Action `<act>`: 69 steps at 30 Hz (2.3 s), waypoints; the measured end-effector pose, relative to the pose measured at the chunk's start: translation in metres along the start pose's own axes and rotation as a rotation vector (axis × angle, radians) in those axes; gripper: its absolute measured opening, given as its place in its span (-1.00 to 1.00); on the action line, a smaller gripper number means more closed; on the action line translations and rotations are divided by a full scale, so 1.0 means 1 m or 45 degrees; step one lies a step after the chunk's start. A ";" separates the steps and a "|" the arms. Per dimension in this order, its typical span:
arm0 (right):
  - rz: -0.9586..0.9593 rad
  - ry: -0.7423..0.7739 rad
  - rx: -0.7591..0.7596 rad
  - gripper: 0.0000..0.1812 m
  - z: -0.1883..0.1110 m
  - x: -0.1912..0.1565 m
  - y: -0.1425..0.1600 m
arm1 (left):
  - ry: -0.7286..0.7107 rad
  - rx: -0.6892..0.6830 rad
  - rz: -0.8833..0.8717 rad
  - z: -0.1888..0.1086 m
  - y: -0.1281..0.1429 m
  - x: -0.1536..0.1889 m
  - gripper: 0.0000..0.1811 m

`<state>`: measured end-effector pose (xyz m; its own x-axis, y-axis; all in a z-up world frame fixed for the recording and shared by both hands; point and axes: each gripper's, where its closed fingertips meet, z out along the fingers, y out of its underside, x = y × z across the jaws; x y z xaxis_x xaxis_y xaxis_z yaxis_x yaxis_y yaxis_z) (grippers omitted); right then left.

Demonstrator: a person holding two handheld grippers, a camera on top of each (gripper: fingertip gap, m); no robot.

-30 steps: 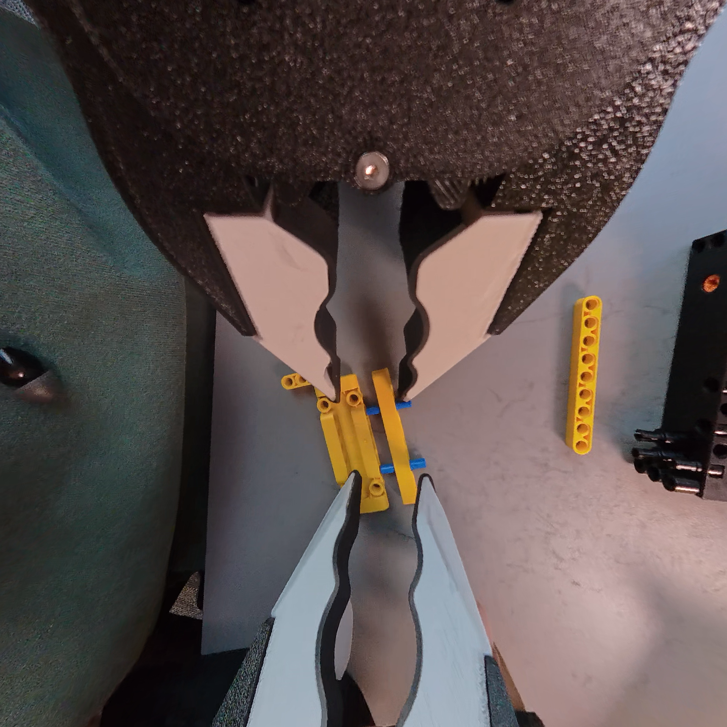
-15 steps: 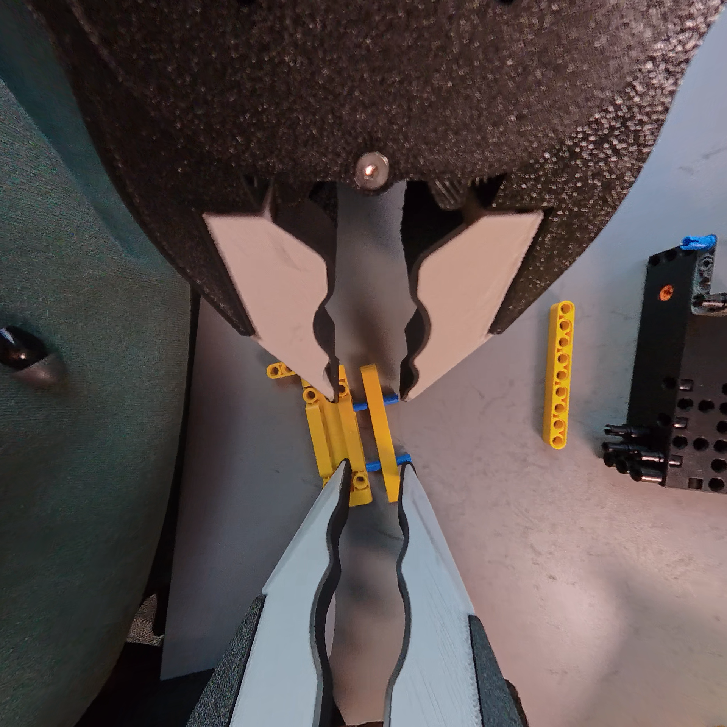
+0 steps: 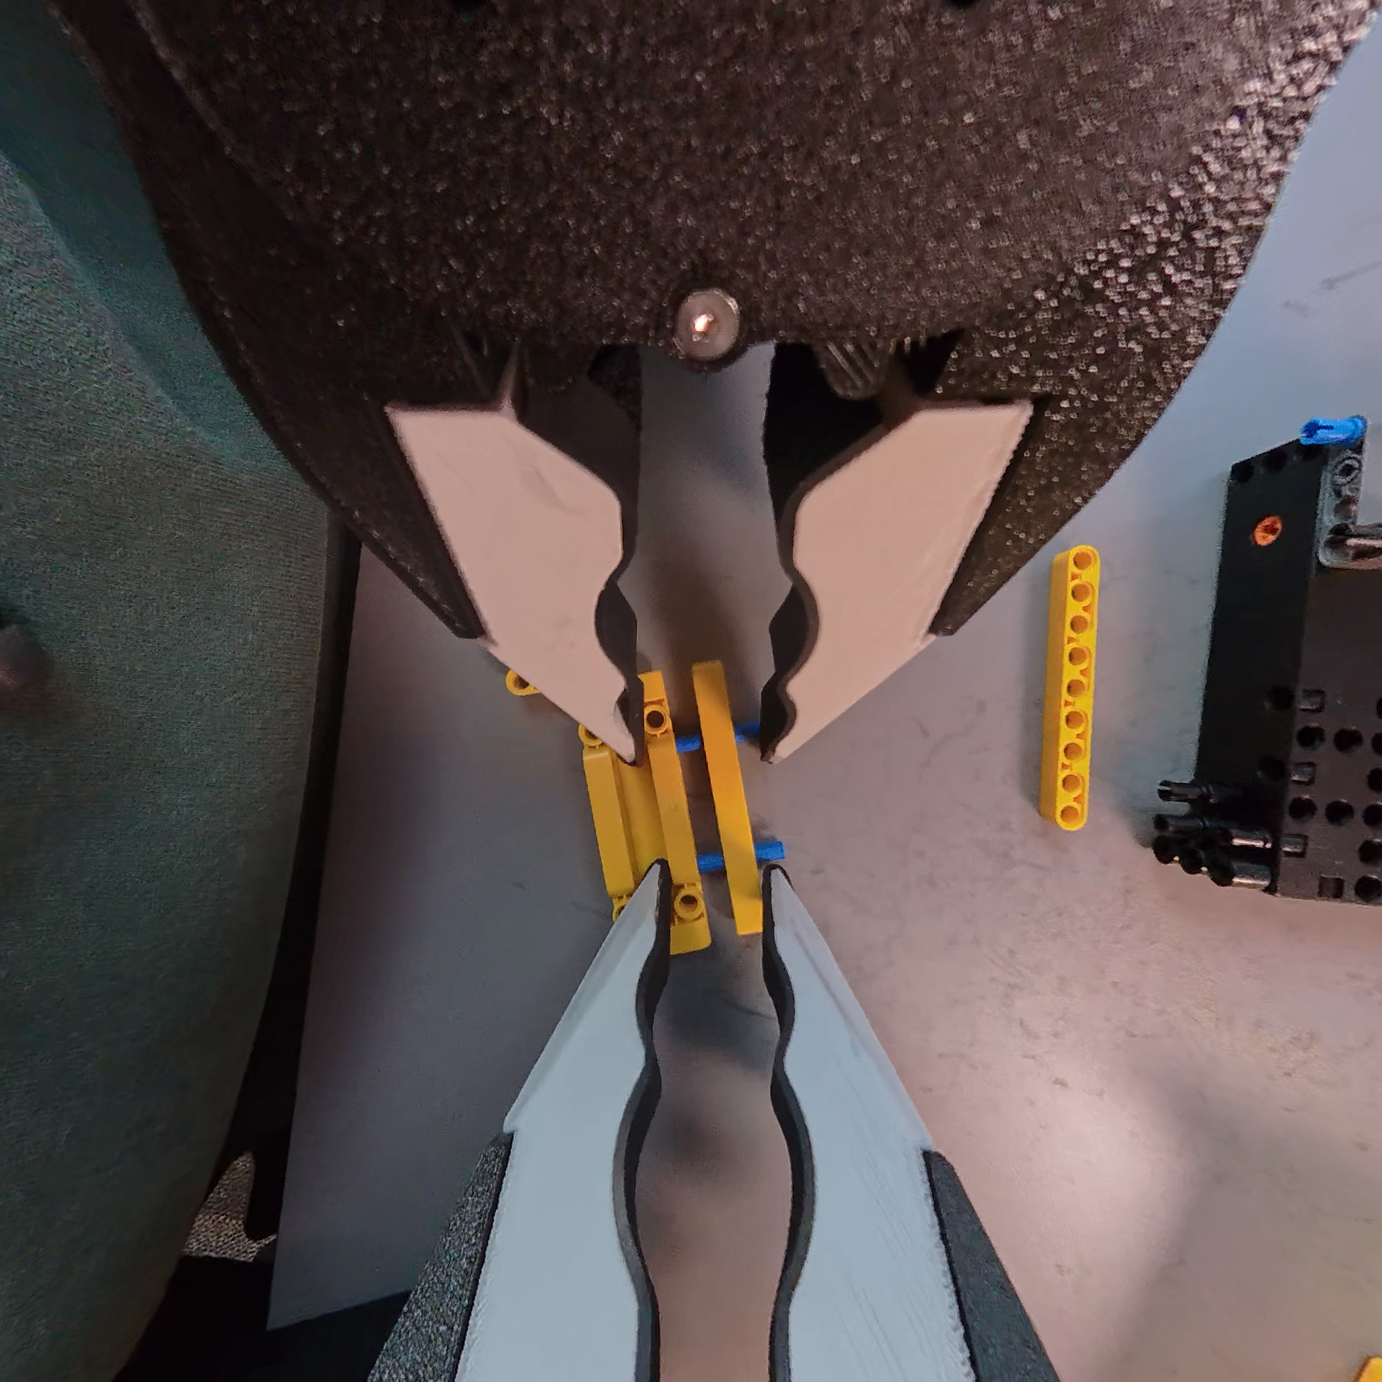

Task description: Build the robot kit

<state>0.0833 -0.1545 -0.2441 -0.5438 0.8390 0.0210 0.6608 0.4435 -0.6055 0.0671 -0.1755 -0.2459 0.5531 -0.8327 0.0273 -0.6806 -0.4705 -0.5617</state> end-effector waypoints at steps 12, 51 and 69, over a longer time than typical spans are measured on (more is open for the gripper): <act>-0.028 0.042 -0.011 -0.71 -0.002 0.003 -0.001 | -0.050 0.007 0.046 -0.001 -0.001 -0.004 -0.69; -0.013 0.050 -0.004 -0.76 0.001 0.002 -0.002 | -0.063 -0.052 -0.172 -0.004 0.007 -0.003 -0.76; 0.143 -0.040 0.034 -0.77 0.000 0.001 -0.002 | 0.052 0.004 -0.174 -0.005 0.006 -0.003 -0.77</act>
<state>0.0818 -0.1545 -0.2427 -0.4836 0.8722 -0.0727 0.7047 0.3387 -0.6234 0.0595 -0.1772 -0.2453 0.6205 -0.7721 0.1375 -0.5985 -0.5795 -0.5531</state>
